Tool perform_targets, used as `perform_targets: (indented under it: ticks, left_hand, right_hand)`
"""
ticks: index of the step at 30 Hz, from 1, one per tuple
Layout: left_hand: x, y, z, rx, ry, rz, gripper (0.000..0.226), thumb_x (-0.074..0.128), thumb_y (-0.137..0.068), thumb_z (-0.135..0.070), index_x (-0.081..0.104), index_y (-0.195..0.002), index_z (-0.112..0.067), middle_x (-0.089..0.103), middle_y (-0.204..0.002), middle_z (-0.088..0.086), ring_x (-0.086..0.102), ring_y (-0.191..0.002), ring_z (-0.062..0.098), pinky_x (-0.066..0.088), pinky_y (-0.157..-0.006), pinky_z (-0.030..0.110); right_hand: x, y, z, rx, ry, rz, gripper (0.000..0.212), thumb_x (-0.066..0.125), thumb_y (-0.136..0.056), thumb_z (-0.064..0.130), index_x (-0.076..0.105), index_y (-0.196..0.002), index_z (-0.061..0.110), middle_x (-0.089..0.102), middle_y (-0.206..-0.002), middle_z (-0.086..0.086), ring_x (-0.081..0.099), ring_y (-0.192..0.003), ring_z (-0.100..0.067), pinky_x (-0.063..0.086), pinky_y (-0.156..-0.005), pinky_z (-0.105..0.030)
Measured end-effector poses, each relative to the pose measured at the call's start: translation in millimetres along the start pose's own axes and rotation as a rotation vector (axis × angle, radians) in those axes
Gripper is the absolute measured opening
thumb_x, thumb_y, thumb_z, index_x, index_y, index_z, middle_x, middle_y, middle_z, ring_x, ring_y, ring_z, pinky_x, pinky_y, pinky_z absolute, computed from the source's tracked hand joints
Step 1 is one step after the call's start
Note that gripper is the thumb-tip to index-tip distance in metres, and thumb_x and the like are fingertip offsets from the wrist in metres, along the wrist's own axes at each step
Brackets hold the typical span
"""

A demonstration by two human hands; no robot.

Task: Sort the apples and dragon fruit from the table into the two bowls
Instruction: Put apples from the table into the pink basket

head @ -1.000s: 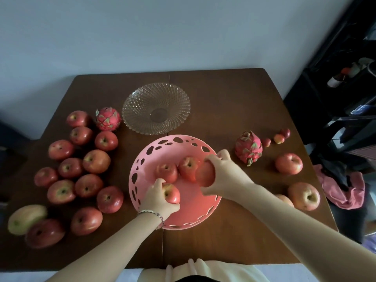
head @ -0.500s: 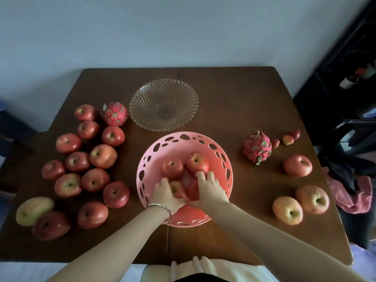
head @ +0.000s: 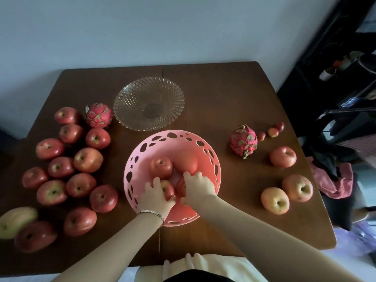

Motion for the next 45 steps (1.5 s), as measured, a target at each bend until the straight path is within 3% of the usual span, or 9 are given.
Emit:
perform_targets:
  ticks: [3,7,13,19,27,30,34,41,45]
  left_hand:
    - [-3,6,-19,0.324,-0.193,-0.221,0.058,0.069,-0.075,-0.027,0.047,-0.129,-0.022,0.044,-0.136,0.012,0.049,-0.121,0.032,0.045,-0.097,0.043]
    - [6,12,-41,0.666,-0.298,-0.205,0.058,0.088,-0.049,-0.025,0.069,-0.103,-0.032,0.071,-0.108,-0.003,0.071,-0.084,0.017,0.058,-0.071,0.037]
    - [6,10,-44,0.628,-0.206,-0.063,0.047,0.051,-0.091,-0.027,0.043,-0.136,-0.036,0.038,-0.147,-0.011,0.05,-0.122,0.022,0.032,-0.108,0.035]
    - [-5,9,-31,0.53,0.147,0.079,0.05,0.051,-0.091,-0.011,0.042,-0.136,-0.031,0.044,-0.142,-0.01,0.041,-0.128,0.013,0.029,-0.109,0.022]
    - [-16,10,-19,0.346,0.536,0.058,0.048,0.045,-0.089,0.004,0.05,-0.127,-0.025,0.057,-0.126,-0.01,0.053,-0.122,0.006,0.037,-0.111,0.033]
    - [-30,13,-13,0.272,0.661,-0.033,0.041,0.043,-0.089,0.006,0.056,-0.114,-0.023,0.06,-0.105,-0.016,0.059,-0.095,-0.008,0.042,-0.1,0.026]
    - [-43,19,-5,0.247,0.675,-0.019,0.037,0.048,-0.088,0.003,0.059,-0.099,-0.03,0.064,-0.099,-0.006,0.059,-0.101,0.011,0.043,-0.095,0.027]
    - [-28,27,1,0.354,0.437,0.181,0.032,0.064,-0.077,-0.036,0.051,-0.098,-0.057,0.062,-0.11,-0.017,0.058,-0.107,0.004,0.047,-0.098,0.031]
    - [-24,30,-13,0.445,0.154,0.278,0.05,0.067,-0.079,-0.027,0.05,-0.125,-0.036,0.044,-0.124,-0.018,0.044,-0.12,0.006,0.036,-0.102,0.022]
  right_hand:
    - [-10,7,-10,-0.038,-0.056,0.046,0.053,0.064,-0.083,0.034,0.043,-0.127,0.015,0.05,-0.122,-0.014,0.055,-0.108,-0.033,0.046,-0.081,-0.038]
    - [-68,29,-55,-0.049,-0.1,-0.258,0.038,0.05,-0.091,0.028,0.048,-0.128,0.021,0.055,-0.121,-0.005,0.056,-0.108,-0.025,0.049,-0.085,-0.037]
    - [-31,41,-160,0.323,0.284,0.042,0.055,0.051,-0.087,0.016,0.035,-0.138,0.025,0.041,-0.132,-0.008,0.043,-0.123,-0.028,0.043,-0.094,-0.036]
    - [5,41,-189,0.401,0.382,0.094,0.058,0.058,-0.083,0.01,0.039,-0.135,0.025,0.037,-0.131,-0.006,0.035,-0.123,-0.033,0.045,-0.091,-0.039]
    - [-83,51,-96,0.058,-0.426,-0.247,0.053,0.072,-0.061,0.047,0.052,-0.109,0.036,0.053,-0.101,0.001,0.058,-0.095,-0.02,0.055,-0.077,-0.033]
    - [-79,51,-39,-0.092,-0.442,-0.133,0.054,0.074,-0.062,0.052,0.054,-0.108,0.033,0.062,-0.098,0.002,0.062,-0.09,-0.017,0.053,-0.074,-0.029]
    - [-25,32,5,-0.177,-0.169,-0.039,0.056,0.071,-0.066,0.054,0.051,-0.112,0.029,0.05,-0.107,-0.002,0.046,-0.107,-0.026,0.045,-0.083,-0.035]
    - [7,27,16,-0.246,-0.104,0.079,0.072,0.075,-0.072,0.041,0.04,-0.131,0.02,0.046,-0.121,-0.006,0.048,-0.112,-0.026,0.045,-0.093,-0.038]
    - [2,31,-3,-0.242,-0.207,0.069,0.058,0.073,-0.074,0.035,0.048,-0.121,0.014,0.055,-0.12,-0.004,0.053,-0.11,-0.022,0.042,-0.088,-0.027]
Point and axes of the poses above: each hand's wrist, its own y-axis away from the middle knuckle, its own x-axis out of the palm, z = x × y, the point moved 5 cm from there along -y, towards the middle knuckle
